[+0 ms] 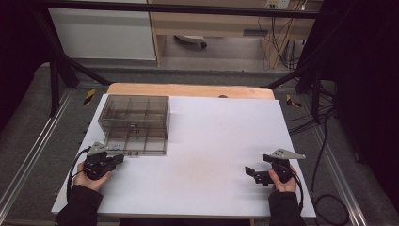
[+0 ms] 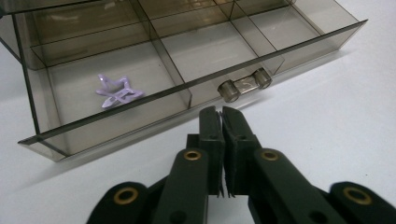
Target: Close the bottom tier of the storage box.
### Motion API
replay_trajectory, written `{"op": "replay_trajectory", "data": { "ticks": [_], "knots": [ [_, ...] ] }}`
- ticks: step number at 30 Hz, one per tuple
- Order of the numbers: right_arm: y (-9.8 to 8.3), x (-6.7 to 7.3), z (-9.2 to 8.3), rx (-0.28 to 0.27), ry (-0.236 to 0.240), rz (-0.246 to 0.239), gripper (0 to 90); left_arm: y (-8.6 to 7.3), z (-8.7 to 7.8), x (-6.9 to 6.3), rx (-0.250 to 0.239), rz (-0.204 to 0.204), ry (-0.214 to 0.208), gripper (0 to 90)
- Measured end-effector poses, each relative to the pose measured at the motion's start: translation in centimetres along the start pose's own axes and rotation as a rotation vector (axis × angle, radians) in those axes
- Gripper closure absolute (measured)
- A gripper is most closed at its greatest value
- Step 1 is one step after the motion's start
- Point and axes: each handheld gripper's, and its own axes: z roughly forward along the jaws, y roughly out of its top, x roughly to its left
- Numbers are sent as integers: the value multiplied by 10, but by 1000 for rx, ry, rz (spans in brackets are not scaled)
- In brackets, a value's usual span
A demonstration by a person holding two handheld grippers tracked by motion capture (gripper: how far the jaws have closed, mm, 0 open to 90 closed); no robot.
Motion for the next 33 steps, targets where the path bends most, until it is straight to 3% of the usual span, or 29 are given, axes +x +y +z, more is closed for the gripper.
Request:
{"op": "replay_trajectory", "data": {
  "ticks": [12, 33],
  "knots": [
    [0, 0, 0, 1, -1, 1, 18, 3, 3, 1, -3, -6, -25, 900],
    [0, 0, -1, 0, 0, -1, 18, 6, 9, 5, -23, 11, -7, 900]
  ]
}}
